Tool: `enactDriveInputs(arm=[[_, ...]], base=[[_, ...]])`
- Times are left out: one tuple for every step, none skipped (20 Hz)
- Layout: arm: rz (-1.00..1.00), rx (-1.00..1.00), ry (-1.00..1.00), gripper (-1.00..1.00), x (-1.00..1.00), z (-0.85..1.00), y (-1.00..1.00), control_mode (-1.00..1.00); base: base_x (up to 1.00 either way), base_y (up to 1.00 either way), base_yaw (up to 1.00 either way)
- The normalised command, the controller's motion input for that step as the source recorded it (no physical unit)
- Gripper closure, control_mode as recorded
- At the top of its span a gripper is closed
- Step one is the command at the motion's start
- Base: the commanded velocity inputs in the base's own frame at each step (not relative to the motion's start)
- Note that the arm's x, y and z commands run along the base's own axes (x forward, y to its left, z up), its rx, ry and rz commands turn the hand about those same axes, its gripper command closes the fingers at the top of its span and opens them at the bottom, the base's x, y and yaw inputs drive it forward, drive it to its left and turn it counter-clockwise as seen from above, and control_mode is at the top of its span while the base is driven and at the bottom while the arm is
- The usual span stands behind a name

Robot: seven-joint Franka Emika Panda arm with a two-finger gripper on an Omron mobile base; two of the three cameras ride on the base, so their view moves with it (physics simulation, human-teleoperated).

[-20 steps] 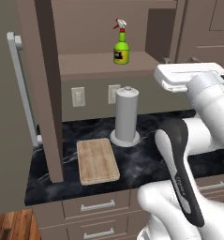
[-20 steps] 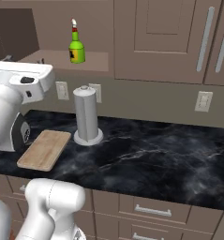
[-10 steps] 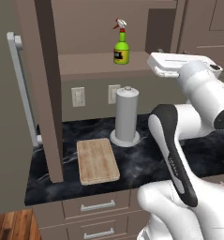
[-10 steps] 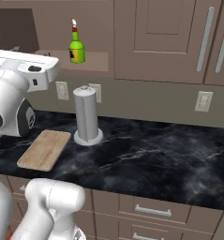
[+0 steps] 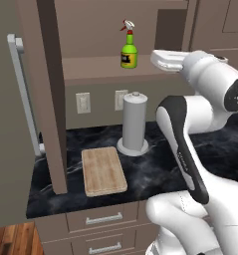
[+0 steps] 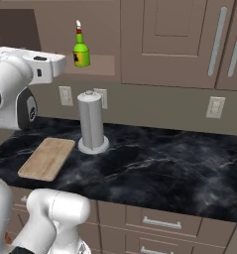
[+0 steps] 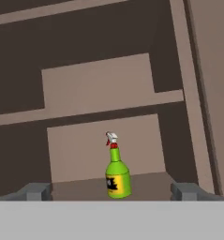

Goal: Grab the spray bottle from the cabinet, then place it next to the cutting board for sanitizing. Then grab the dish brush from the countertop next to the sink and place it next to the cutting board.

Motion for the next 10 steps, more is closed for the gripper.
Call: enactDriveInputs(arm=[[0.00, -0.10, 0.00, -1.00, 0.11, 0.00, 0.10, -1.00], [0.00, -0.10, 0.00, -1.00, 0.12, 0.00, 0.08, -1.00], [0.00, -0.10, 0.00, -1.00, 0.16, 0.00, 0.06, -1.00], [0.00, -0.11, 0.00, -1.00, 0.23, 0.00, 0.06, -1.00], [0.00, -0.11, 0.00, -1.00, 0.29, 0.00, 0.03, -1.00], [0.00, -0.13, 0.04, -1.00, 0.35, 0.00, 0.06, -1.00], [0.00, -0.14, 0.04, -1.00, 0.35, 0.00, 0.01, -1.00], [0.00, -0.12, 0.07, -1.00, 0.34, 0.00, 0.00, -1.00], [0.00, -0.11, 0.09, -1.00, 0.36, 0.00, 0.00, -1.00], [0.00, -0.09, 0.10, -1.00, 0.40, 0.00, 0.00, -1.00]], base=[[0.00, 0.00, 0.00], [0.00, 0.00, 0.00], [0.00, 0.00, 0.00], [0.00, 0.00, 0.00], [0.00, 0.00, 0.00], [0.00, 0.00, 0.00], [0.00, 0.00, 0.00], [0.00, 0.00, 0.00], [0.00, 0.00, 0.00], [0.00, 0.00, 0.00]])
